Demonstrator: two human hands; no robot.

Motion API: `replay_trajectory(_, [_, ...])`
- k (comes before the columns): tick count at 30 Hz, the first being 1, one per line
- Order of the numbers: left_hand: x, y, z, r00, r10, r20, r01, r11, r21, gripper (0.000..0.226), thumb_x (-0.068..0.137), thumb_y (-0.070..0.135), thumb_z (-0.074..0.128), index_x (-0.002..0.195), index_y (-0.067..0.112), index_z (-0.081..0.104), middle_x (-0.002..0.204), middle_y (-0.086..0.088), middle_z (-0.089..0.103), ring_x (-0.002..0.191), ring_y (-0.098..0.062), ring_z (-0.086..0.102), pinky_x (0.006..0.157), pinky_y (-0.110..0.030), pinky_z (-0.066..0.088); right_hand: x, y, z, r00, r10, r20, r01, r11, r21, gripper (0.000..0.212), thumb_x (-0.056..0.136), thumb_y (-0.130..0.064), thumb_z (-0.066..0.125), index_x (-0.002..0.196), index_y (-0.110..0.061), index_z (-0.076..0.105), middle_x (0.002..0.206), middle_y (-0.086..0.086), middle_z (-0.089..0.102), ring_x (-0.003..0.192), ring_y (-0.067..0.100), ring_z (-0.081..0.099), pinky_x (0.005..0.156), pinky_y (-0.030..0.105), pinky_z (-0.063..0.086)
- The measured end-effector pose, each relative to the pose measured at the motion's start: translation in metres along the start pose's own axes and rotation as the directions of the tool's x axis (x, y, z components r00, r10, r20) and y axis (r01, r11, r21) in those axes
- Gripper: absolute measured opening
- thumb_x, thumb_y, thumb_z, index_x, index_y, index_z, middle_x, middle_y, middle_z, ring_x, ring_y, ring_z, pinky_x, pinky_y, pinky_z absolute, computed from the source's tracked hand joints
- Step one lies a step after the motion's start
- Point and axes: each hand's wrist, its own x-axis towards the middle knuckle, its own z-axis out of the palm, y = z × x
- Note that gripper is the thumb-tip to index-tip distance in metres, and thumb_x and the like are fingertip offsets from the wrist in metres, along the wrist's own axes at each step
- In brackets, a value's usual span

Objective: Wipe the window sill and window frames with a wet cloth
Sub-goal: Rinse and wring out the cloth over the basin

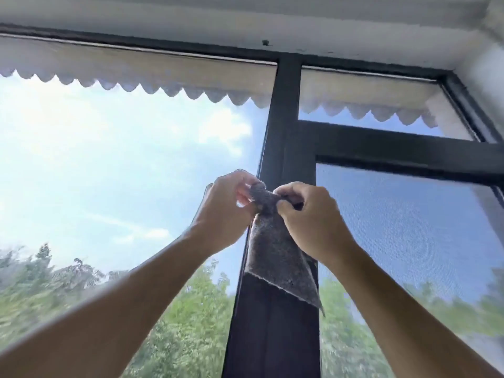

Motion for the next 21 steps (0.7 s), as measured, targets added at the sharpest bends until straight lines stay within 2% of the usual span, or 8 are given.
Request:
replay_trajectory(2, [-0.087, -0.021, -0.024, 0.999, 0.019, 0.041, -0.017, 0.999, -0.034, 0.031, 0.077, -0.001, 0.074, 0.083, 0.027, 0.065, 0.082, 0.006, 0.069, 0.079, -0.014, 0.066, 0.074, -0.042, 0.057, -0.087, -0.023, 0.031, 0.999, 0.035, -0.038, -0.037, 0.998, -0.055, 0.018, 0.089, -0.014, 0.058, 0.092, -0.025, 0.072, 0.074, -0.014, 0.069, 0.07, 0.001, 0.062, 0.063, 0.02, 0.045])
replay_trajectory(4, [-0.153, -0.046, -0.048, 0.998, 0.008, 0.055, -0.004, 0.997, -0.075, 0.032, 0.075, -0.003, 0.072, 0.081, 0.028, 0.064, 0.08, 0.007, 0.069, 0.077, -0.014, 0.065, 0.073, -0.041, 0.056, -0.154, -0.045, 0.065, 0.995, 0.085, -0.053, -0.087, 0.996, -0.031, 0.017, 0.09, -0.016, 0.057, 0.088, -0.024, 0.071, 0.068, -0.015, 0.068, 0.068, 0.003, 0.062, 0.065, 0.025, 0.048])
replay_trajectory(8, [-0.211, -0.083, -0.098, 0.98, -0.076, 0.183, 0.103, 0.984, -0.143, 0.038, 0.074, -0.004, 0.068, 0.078, 0.034, 0.064, 0.08, 0.012, 0.07, 0.078, -0.009, 0.066, 0.073, -0.039, 0.057, -0.21, -0.079, 0.127, 0.959, 0.268, 0.091, -0.265, 0.963, -0.039, 0.032, 0.098, -0.015, 0.041, 0.105, -0.027, 0.07, 0.07, -0.013, 0.065, 0.07, 0.006, 0.061, 0.067, 0.029, 0.05])
replay_trajectory(10, [-0.213, -0.089, -0.125, 0.965, -0.083, 0.25, 0.126, 0.979, -0.16, 0.04, 0.074, -0.002, 0.073, 0.08, 0.036, 0.064, 0.081, 0.012, 0.07, 0.077, -0.009, 0.066, 0.073, -0.041, 0.057, -0.211, -0.097, 0.142, 0.944, 0.29, 0.156, -0.281, 0.957, -0.077, 0.033, 0.096, -0.011, 0.043, 0.108, -0.027, 0.07, 0.067, -0.013, 0.064, 0.059, 0.001, 0.056, 0.057, 0.022, 0.045])
replay_trajectory(13, [-0.215, -0.093, -0.161, 0.944, -0.072, 0.322, 0.137, 0.973, -0.185, 0.034, 0.074, 0.001, 0.078, 0.079, 0.033, 0.065, 0.079, 0.008, 0.071, 0.076, -0.013, 0.068, 0.071, -0.043, 0.058, -0.213, -0.127, 0.158, 0.934, 0.32, 0.157, -0.315, 0.947, -0.057, 0.027, 0.094, -0.006, 0.054, 0.095, -0.024, 0.074, 0.064, -0.011, 0.067, 0.049, -0.001, 0.055, 0.049, 0.011, 0.037])
replay_trajectory(17, [-0.227, -0.109, -0.201, 0.9, -0.137, 0.414, 0.221, 0.962, -0.16, 0.036, 0.071, 0.0, 0.081, 0.076, 0.032, 0.066, 0.074, 0.01, 0.071, 0.072, -0.012, 0.069, 0.07, -0.04, 0.059, -0.229, -0.16, 0.18, 0.881, 0.427, 0.203, -0.416, 0.904, -0.097, 0.025, 0.092, -0.008, 0.058, 0.077, -0.021, 0.073, 0.06, -0.008, 0.066, 0.054, 0.006, 0.058, 0.055, 0.026, 0.044])
replay_trajectory(19, [-0.243, -0.117, -0.214, 0.873, -0.181, 0.453, 0.278, 0.948, -0.156, 0.04, 0.067, -0.001, 0.083, 0.071, 0.034, 0.065, 0.068, 0.015, 0.069, 0.068, -0.005, 0.067, 0.068, -0.033, 0.058, -0.244, -0.172, 0.187, 0.855, 0.484, 0.188, -0.455, 0.873, -0.177, 0.021, 0.092, -0.012, 0.056, 0.084, -0.023, 0.071, 0.068, -0.007, 0.068, 0.068, 0.013, 0.064, 0.067, 0.035, 0.054])
replay_trajectory(21, [-0.262, -0.12, -0.223, 0.848, -0.199, 0.491, 0.32, 0.931, -0.175, 0.041, 0.065, -0.001, 0.084, 0.069, 0.035, 0.065, 0.066, 0.016, 0.067, 0.065, -0.003, 0.065, 0.065, -0.028, 0.055, -0.26, -0.184, 0.186, 0.848, 0.514, 0.13, -0.468, 0.842, -0.269, 0.021, 0.095, -0.013, 0.052, 0.097, -0.023, 0.071, 0.081, -0.006, 0.068, 0.083, 0.018, 0.066, 0.08, 0.037, 0.054])
